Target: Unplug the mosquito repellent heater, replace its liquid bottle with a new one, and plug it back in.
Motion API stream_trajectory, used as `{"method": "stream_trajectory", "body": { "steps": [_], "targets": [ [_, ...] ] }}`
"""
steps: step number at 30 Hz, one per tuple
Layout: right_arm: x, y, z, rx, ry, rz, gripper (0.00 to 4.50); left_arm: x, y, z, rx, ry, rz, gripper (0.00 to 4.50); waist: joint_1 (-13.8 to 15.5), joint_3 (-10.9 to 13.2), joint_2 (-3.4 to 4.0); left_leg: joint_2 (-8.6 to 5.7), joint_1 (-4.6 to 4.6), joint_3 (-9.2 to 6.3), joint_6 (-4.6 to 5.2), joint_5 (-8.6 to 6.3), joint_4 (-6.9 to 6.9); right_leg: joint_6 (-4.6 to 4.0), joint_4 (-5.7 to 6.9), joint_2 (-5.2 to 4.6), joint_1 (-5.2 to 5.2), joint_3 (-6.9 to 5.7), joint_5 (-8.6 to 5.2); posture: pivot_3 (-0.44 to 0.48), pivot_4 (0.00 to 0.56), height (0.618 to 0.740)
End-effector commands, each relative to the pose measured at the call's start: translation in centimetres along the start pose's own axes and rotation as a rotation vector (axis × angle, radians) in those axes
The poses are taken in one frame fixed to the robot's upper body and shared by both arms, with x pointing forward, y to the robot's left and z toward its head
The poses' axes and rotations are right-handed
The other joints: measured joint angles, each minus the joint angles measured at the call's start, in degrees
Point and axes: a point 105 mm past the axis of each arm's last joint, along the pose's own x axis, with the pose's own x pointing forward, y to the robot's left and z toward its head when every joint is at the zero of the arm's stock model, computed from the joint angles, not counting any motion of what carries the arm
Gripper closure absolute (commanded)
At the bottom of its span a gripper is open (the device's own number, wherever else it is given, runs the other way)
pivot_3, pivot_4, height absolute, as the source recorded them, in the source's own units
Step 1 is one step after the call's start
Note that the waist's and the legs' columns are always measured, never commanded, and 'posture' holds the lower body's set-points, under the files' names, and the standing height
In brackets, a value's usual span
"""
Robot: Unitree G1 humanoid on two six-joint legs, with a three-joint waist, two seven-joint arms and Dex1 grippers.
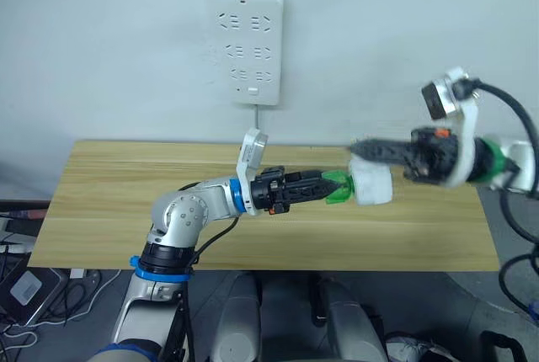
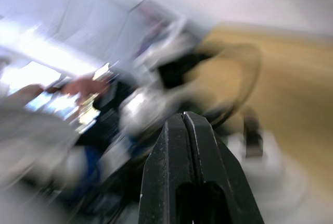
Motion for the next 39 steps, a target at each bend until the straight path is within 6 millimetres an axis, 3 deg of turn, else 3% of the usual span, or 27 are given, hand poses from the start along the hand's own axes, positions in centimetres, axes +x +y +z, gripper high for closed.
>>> {"method": "stream_trajectory", "body": {
  "steps": [1,6,10,15,20,23,34,36,38,39],
  "targets": [
    [-0.8,-3.5,0.9,-0.036,-0.058,-0.236,4.49,0.3,-1.0,0.1,0.029,0.007,-0.046,2.29,0.26,0.0,0.0,-0.01,-0.03,0.0,0.0,0.0,0.0,0.0,-0.01,0.0,-0.02,-0.01,0.0,0.185,0.357,0.74],
    [-1.8,-4.3,-0.3,-0.05,-0.027,-0.262,4.49,0.2,-1.2,0.1,0.022,0.006,-0.051,2.29,0.4,0.0,0.0,-0.04,-0.23,-0.04,0.0,0.0,-0.01,-0.06,-0.02,-0.08,-0.16,-0.08,0.03,0.188,0.359,0.74],
    [-1.7,-3.9,-1.0,-0.01,-0.032,-0.197,4.49,0.1,-1.3,0.2,0.001,0.001,-0.052,2.29,0.31,0.0,0.0,-0.02,-0.22,-0.08,0.0,0.0,-0.04,-0.26,0.01,-0.08,-0.18,-0.16,0.15,0.188,0.359,0.74],
    [-3.2,-4.6,-0.4,0.031,-0.054,-0.215,4.49,-0.2,-1.0,0.2,0.031,0.01,-0.032,2.29,0.3,0.0,0.0,-0.03,-0.21,-0.09,0.0,0.0,0.01,-0.03,0.04,-0.07,-0.17,-0.15,0.02,0.197,0.355,0.74],
    [-4.6,-3.7,-0.1,0.078,-0.005,-0.149,4.49,-0.5,-0.8,0.2,0.054,0.019,-0.025,2.29,0.32,0.0,0.0,-0.05,-0.22,-0.06,0.0,0.0,0.02,-0.05,0.04,-0.07,-0.16,-0.12,0.03,0.195,0.351,0.74],
    [-4.8,-3.0,-0.3,0.087,0.027,-0.103,3.98,-0.6,-0.8,0.2,0.063,0.02,-0.026,2.29,0.33,0.0,0.0,-0.04,-0.21,-0.07,0.0,0.0,0.02,-0.05,0.03,-0.07,-0.16,-0.13,0.03,0.198,0.348,0.74],
    [-5.1,-2.5,-0.6,0.086,0.055,-0.086,0.12,-0.7,-0.7,-0.1,0.109,0.045,-0.03,2.29,0.35,0.0,0.01,-0.06,-0.21,-0.06,0.0,0.0,0.03,-0.05,0.04,-0.07,-0.16,-0.12,0.03,0.202,0.34,0.74],
    [-5.2,-2.4,0.0,0.096,0.029,-0.072,0.03,-0.8,-0.6,-0.3,0.111,0.049,-0.029,2.29,0.36,0.0,0.0,-0.06,-0.21,-0.06,0.0,0.0,0.03,-0.05,0.05,-0.07,-0.16,-0.11,0.03,0.202,0.34,0.74],
    [-5.1,-1.6,1.0,0.115,-0.002,-0.007,0.31,-0.9,-0.6,-0.4,0.11,0.054,-0.029,2.29,0.36,0.0,0.0,-0.06,-0.21,-0.05,0.0,0.0,0.04,-0.05,0.05,-0.07,-0.16,-0.11,0.04,0.202,0.34,0.74],
    [-5.1,-0.9,1.2,0.119,0.0,0.034,0.68,-0.9,-0.6,-0.6,0.11,0.056,-0.029,2.29,0.35,0.0,0.01,-0.05,-0.21,-0.05,0.0,0.0,0.06,-0.11,0.06,-0.07,-0.16,-0.11,0.07,0.202,0.336,0.74]
  ]
}}
